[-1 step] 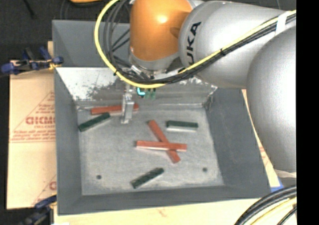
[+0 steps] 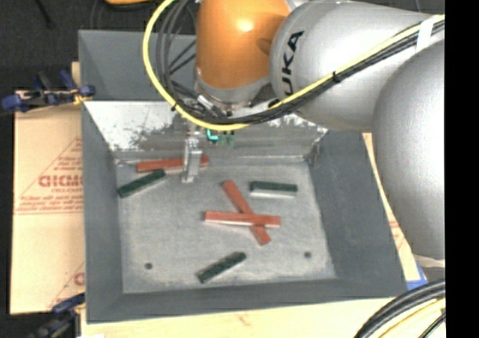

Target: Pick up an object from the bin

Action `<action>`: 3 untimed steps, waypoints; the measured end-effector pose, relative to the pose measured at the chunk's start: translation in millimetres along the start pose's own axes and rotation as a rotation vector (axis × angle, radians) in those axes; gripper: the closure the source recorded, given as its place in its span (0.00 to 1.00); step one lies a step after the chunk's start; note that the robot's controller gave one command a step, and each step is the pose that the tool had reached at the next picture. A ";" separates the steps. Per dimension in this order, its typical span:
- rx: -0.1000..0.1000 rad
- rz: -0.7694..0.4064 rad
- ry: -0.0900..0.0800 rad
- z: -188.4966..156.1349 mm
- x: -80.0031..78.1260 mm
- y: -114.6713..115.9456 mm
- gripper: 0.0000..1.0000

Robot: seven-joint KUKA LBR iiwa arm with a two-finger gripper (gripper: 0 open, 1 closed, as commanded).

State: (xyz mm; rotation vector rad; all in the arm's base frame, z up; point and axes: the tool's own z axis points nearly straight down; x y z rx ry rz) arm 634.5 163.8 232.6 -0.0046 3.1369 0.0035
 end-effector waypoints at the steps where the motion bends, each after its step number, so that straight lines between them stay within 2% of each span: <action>1: 0.001 -0.081 -0.006 31.0 -3.7 2.6 0.00; 2: 0.000 -0.113 -0.003 97.5 6.2 13.1 0.00; 3: 0.002 -0.219 0.000 141.7 -0.8 22.5 0.00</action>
Offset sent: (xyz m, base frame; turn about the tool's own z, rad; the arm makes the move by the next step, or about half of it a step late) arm -0.0179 0.0243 -0.1501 -0.1018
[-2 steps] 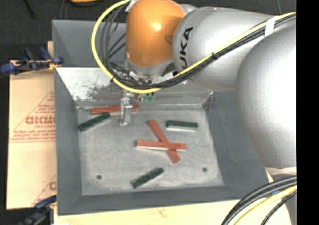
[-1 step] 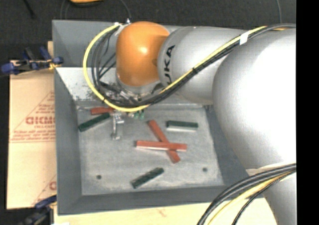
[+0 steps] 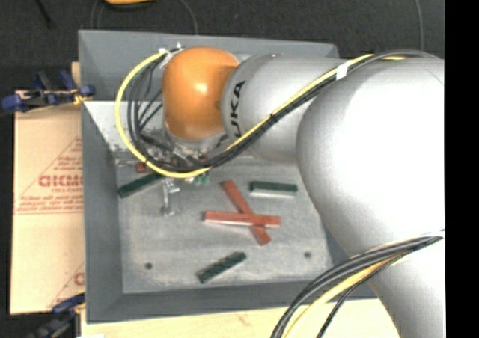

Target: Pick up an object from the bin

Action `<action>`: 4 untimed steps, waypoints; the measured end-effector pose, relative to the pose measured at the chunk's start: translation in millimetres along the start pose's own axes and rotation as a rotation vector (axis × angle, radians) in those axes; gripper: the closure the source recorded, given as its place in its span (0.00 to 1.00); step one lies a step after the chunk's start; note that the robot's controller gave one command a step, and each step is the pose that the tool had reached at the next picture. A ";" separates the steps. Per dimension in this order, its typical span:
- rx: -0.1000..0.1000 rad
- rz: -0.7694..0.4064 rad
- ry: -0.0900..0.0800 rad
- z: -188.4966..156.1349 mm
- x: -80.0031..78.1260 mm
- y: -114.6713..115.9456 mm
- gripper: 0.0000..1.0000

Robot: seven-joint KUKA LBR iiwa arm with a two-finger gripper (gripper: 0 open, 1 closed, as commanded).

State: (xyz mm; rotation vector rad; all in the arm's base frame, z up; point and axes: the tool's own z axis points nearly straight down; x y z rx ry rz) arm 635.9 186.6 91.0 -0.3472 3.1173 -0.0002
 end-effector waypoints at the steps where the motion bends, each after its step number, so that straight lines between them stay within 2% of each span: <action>1: 0.000 -0.155 0.000 15.8 -20.6 3.6 0.00; 2: -0.002 -0.250 -0.006 14.7 -24.5 18.7 1.00; 3: -0.004 -0.254 0.009 -11.3 -9.5 20.1 1.00; 4: -0.002 -0.253 -0.001 -106.5 12.2 22.9 0.00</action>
Offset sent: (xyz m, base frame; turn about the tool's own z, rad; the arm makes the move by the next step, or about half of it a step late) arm 0.0156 0.0244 -0.0210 -0.2559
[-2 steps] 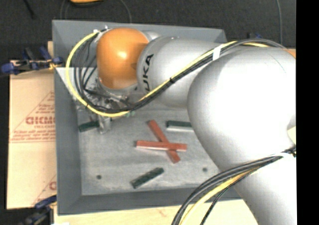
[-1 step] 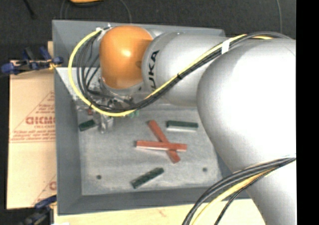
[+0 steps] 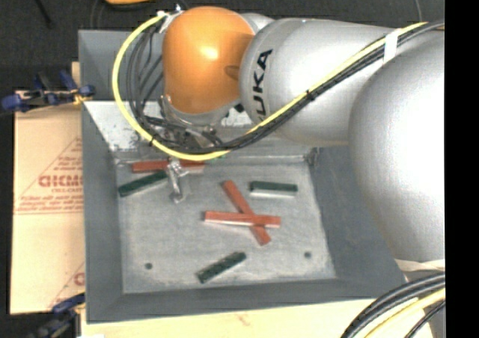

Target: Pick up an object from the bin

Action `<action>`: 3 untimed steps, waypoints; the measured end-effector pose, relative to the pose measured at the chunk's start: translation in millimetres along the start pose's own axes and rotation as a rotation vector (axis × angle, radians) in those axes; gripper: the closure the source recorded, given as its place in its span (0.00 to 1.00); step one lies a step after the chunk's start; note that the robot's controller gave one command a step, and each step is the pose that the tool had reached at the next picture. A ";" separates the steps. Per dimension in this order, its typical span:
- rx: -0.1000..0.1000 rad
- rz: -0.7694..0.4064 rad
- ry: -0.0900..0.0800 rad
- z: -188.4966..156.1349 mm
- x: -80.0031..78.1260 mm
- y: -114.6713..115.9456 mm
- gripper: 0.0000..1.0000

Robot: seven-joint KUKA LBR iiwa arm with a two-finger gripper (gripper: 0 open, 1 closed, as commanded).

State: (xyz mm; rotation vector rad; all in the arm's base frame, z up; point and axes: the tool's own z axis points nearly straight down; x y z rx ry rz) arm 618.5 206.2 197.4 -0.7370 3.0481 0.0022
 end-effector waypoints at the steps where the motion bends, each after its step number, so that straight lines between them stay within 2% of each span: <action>1: -0.001 0.001 0.001 0.4 0.2 0.3 0.00; 2: 0.003 -0.058 -0.008 29.4 -9.7 -5.4 0.00; 3: 0.001 -0.080 -0.004 90.8 -8.7 -45.0 0.00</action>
Offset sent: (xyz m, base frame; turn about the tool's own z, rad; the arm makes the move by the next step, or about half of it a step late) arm 0.0254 -0.0030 -0.0984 -0.1660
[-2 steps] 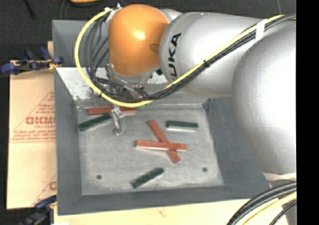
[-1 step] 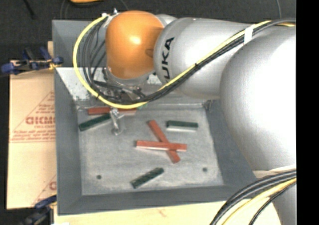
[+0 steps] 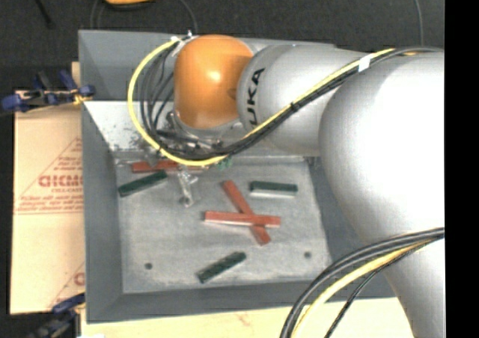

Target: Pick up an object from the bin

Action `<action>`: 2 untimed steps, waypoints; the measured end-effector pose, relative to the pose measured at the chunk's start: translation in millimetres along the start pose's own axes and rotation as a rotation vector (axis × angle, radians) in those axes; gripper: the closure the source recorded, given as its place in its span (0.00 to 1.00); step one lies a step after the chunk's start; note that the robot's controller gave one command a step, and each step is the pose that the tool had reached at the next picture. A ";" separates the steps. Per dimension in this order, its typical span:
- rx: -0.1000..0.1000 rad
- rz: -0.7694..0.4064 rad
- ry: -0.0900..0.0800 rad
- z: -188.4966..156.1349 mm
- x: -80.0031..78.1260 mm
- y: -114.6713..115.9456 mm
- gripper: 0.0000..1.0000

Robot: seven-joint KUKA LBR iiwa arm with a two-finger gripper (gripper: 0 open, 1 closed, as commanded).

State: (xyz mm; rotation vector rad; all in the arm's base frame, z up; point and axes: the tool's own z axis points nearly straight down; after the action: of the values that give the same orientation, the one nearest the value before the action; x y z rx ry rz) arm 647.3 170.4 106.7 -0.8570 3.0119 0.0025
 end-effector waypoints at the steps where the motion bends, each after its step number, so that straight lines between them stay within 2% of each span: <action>1: 0.001 0.032 0.009 28.7 8.1 -3.9 0.00; 2: 0.002 -0.126 0.003 33.7 -16.2 11.6 0.00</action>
Offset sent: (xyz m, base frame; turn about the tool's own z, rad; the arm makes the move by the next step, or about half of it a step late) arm 0.0051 0.0202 -0.0367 -0.1289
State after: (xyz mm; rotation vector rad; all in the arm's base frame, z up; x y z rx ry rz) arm 655.3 188.9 73.1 -1.0461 2.9541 -0.0023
